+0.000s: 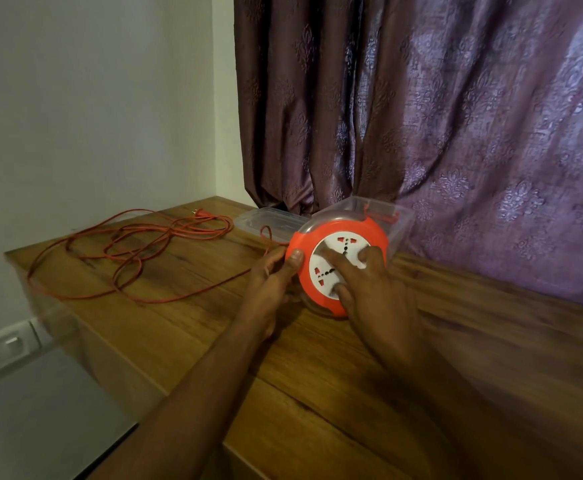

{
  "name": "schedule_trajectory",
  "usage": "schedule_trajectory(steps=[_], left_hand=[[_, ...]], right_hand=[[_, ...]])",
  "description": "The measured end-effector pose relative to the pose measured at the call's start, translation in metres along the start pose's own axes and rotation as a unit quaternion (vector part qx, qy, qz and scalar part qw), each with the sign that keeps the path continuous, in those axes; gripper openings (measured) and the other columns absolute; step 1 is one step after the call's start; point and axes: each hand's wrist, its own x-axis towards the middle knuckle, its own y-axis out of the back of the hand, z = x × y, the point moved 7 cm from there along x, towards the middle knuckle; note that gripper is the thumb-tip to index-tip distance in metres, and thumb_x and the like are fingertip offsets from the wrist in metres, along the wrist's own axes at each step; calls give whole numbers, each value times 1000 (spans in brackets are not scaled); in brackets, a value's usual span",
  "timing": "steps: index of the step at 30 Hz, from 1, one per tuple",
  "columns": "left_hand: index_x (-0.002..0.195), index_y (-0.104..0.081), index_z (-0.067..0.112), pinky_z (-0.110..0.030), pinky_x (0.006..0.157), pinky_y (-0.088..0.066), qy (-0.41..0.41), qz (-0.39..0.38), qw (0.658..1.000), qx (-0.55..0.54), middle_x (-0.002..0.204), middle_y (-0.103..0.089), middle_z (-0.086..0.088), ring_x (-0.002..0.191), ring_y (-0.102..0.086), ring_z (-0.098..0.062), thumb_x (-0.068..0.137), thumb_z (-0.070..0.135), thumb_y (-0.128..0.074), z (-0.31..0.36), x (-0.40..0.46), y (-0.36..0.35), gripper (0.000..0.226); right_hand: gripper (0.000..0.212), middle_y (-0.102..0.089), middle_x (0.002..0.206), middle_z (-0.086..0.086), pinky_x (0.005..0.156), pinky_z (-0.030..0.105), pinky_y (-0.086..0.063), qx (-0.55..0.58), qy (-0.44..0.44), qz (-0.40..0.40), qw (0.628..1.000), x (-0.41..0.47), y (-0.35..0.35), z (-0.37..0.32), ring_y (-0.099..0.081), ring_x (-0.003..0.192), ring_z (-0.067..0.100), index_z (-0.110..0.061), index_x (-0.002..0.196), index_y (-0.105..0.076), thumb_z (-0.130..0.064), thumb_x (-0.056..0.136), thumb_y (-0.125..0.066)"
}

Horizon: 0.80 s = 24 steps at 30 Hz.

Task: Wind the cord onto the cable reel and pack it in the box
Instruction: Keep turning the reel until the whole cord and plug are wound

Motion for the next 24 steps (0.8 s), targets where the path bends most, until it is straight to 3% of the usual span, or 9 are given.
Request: schedule_trajectory(steps=[5,7,9,14,16,19,22,24], left_hand=[[111,-70,26,-29,65,-61,-15,-3,1000,16,103,-79,4,91,-77,-16,98,31,-58,-2,0,-3,18],[113,-71,25,-29,66,-61,-24,-2,999,24,104,-79,5,91,-77,-14,99,28,-58,-2,0,-4,19],[112,-72,22,-29,65,-60,-32,-4,999,27,103,-79,5,90,-76,-13,99,27,-59,-2,-1,-5,20],[119,-70,13,-33,69,-61,-34,-6,999,32,107,-78,-1,93,-76,-18,99,27,-58,-2,-1,-7,27],[116,-71,15,-33,67,-62,-33,6,999,18,107,-78,-2,93,-76,-19,99,27,-59,-1,0,-5,24],[109,-71,24,-29,63,-61,-27,23,999,-9,107,-78,-3,94,-76,-20,97,30,-59,3,-1,-1,19],[113,-70,22,-29,63,-61,-25,33,999,-21,108,-78,-3,95,-76,-20,98,32,-57,5,-1,1,22],[115,-70,19,-30,64,-62,-24,35,999,-22,108,-78,-3,94,-77,-19,100,30,-57,5,-1,2,23]], right_hand=[[55,-69,103,-1,62,34,-50,42,-56,63,996,2,2,11,-68,83,27,-43,134,-36,-61,86,-53],[53,-72,86,-2,57,30,-43,60,-76,78,992,1,2,14,-68,76,26,-41,127,-41,-63,81,-56],[52,-71,81,1,59,32,-44,103,-128,75,984,2,-2,22,-67,77,30,-41,119,-41,-67,77,-56],[49,-70,92,7,65,38,-51,163,-171,58,970,1,-8,30,-65,85,34,-38,116,-38,-65,79,-54],[45,-70,93,4,59,36,-49,132,-125,72,981,1,-1,22,-67,80,32,-36,120,-36,-57,84,-54],[51,-57,112,4,50,35,-51,57,-19,84,995,1,9,2,-65,79,28,-31,132,-35,-32,88,-59],[64,-40,133,10,59,42,-55,10,48,30,998,-3,2,-9,-57,102,32,-39,138,-29,-13,88,-58],[64,-31,144,12,68,45,-56,-1,57,6,998,-6,-3,-10,-51,115,35,-42,139,-27,-13,90,-55]])
